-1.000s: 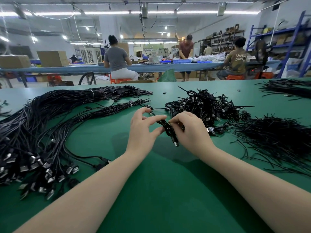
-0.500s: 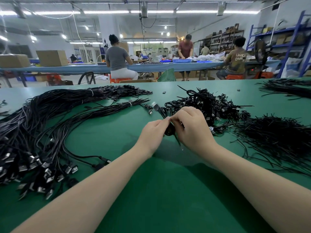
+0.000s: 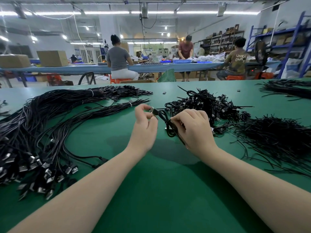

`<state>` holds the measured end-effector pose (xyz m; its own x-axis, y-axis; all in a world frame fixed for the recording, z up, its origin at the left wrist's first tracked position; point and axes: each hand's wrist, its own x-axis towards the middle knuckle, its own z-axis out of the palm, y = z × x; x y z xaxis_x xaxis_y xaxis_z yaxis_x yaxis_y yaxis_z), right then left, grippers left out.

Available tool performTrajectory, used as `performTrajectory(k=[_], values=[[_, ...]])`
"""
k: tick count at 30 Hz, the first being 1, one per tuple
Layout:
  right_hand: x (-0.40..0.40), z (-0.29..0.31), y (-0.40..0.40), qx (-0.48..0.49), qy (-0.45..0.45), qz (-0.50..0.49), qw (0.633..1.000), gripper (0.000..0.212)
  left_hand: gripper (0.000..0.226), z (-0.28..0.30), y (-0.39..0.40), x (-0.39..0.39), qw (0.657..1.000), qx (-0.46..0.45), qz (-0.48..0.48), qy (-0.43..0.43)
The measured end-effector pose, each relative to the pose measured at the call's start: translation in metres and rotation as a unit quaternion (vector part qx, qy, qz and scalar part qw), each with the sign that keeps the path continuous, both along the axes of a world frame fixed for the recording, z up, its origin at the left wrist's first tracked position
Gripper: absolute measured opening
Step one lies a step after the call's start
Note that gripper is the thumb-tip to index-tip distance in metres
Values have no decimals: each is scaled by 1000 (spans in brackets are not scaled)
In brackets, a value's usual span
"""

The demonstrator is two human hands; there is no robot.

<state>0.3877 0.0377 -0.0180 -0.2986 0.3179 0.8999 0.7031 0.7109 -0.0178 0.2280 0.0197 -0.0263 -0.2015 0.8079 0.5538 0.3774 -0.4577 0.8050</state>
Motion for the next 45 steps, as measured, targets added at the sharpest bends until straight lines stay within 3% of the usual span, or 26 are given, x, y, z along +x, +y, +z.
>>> performTrajectory(k=[3, 5, 10, 13, 16, 18, 20, 22, 23, 24, 26, 27, 28, 29, 32, 34, 36, 38, 40, 42, 45], values=[[-1, 0, 0, -21, 21, -7, 1000, 5, 53, 0, -3, -4, 983, 91, 57, 148], [0, 0, -1, -25, 14, -7, 1000, 4, 43, 0, -2, -5, 967, 121, 93, 205], [0, 0, -1, -45, 17, -13, 999, 15, 21, 1, -1, -4, 965, 127, 48, 223], [-2, 0, 0, -25, 22, -22, 999, 3, 4, 2, -3, -1, 986, 46, 30, 156], [-3, -1, 2, 4, 14, -21, 1000, 12, 25, 7, -8, 11, 995, -88, -37, 9], [-3, 1, 1, 61, -7, -30, 998, 16, 30, 15, -12, 19, 958, -198, -117, -169], [0, 4, 1, 128, -31, -44, 990, 24, 29, 24, -17, 23, 877, -306, -196, -314], [4, 9, 2, 156, -41, -49, 986, 26, 26, 28, -17, 24, 822, -332, -255, -385], [5, 9, 2, 153, -36, -48, 986, 24, 28, 28, -16, 23, 828, -329, -257, -375], [4, 9, 2, 141, -31, -43, 989, 22, 33, 27, -15, 22, 859, -315, -232, -330], [4, 12, 3, 118, -28, -29, 992, 15, 45, 18, -13, 15, 955, -245, -103, -134], [4, 17, 4, 112, -32, -25, 993, 11, 46, 11, -12, 9, 981, -193, -28, 1], [5, 26, 7, 109, -35, -24, 993, 9, 41, 4, -10, 2, 979, -148, 27, 138], [7, 39, 10, 107, -35, -31, 993, 9, 33, -3, -9, -3, 961, -124, 61, 240], [16, 89, 37, 30, -37, -168, 985, 16, 25, -5, -9, -8, 908, -97, 137, 385], [19, 116, 54, -106, -77, -314, 940, 25, 29, 10, -3, -10, 885, -33, 207, 416], [10, 123, 57, -190, -112, -368, 903, 31, 32, 37, 5, -27, 869, -71, 258, 416], [-10, 111, 46, -189, -133, -310, 922, 31, 37, 62, 9, -60, 811, -178, 298, 471], [-33, 76, 27, -199, -146, -215, 945, 30, 40, 74, 4, -99, 716, -273, 343, 543], [-51, 31, 5, -256, -170, -148, 940, 31, 40, 75, -9, -140, 633, -360, 371, 577], [-59, -16, -9, -332, -176, -100, 921, 33, 28, 71, -27, -192, 592, -485, 355, 537]])
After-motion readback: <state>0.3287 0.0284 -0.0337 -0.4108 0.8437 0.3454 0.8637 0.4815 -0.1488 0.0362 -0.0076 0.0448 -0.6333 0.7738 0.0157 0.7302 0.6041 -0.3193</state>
